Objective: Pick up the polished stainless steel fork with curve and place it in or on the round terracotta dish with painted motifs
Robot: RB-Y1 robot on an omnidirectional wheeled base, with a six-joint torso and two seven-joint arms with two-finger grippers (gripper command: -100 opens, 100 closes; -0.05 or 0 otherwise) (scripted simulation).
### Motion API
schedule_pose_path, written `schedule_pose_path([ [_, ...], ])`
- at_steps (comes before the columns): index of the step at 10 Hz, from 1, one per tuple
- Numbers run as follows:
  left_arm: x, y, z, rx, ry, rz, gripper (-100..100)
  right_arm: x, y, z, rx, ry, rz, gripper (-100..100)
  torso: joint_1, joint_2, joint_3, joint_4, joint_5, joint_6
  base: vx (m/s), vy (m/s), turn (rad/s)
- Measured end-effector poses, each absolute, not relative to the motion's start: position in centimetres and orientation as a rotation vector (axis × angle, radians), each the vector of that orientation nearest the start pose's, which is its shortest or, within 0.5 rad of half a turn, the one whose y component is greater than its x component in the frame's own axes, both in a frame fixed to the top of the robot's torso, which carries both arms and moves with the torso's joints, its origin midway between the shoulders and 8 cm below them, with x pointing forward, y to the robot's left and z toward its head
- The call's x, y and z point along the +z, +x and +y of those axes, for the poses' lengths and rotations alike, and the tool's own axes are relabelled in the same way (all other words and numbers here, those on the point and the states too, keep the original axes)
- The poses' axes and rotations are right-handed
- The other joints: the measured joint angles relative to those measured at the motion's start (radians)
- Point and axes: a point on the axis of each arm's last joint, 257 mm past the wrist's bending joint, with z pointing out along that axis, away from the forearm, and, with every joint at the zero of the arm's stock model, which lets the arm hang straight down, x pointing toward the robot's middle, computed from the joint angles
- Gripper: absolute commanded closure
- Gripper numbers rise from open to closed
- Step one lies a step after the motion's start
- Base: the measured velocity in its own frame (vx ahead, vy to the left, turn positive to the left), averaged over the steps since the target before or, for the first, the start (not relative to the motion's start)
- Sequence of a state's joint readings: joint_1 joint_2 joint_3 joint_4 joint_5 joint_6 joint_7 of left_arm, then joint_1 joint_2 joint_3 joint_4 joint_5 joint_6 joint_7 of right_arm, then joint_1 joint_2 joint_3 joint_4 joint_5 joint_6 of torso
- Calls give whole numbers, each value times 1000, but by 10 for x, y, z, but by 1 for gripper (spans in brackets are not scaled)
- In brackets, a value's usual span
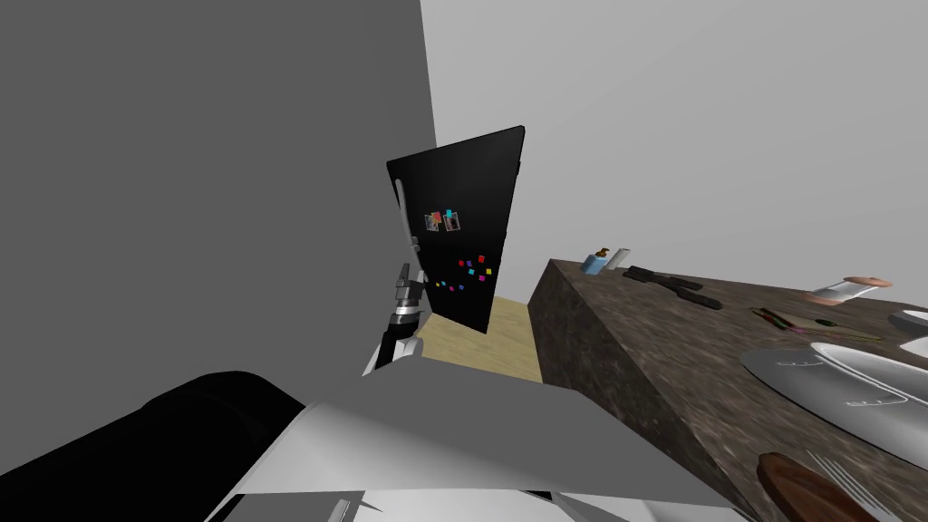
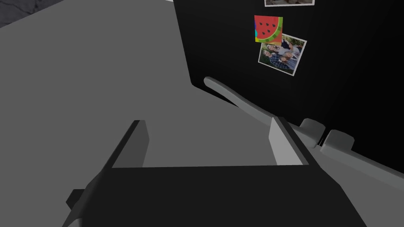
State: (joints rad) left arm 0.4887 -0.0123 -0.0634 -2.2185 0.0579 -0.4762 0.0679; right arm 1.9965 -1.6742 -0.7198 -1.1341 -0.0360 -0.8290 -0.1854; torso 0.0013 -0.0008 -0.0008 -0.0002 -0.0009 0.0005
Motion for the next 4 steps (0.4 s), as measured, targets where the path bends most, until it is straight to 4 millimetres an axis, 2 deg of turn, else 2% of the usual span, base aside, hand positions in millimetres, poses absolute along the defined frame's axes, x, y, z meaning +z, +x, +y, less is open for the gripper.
schedule_pose_path([
  [4,-5,362,267,-1450,-800,598,0,-192,69,-728,-73,408,2729,0,0,1,0,0,0,0,0,0,0],
])
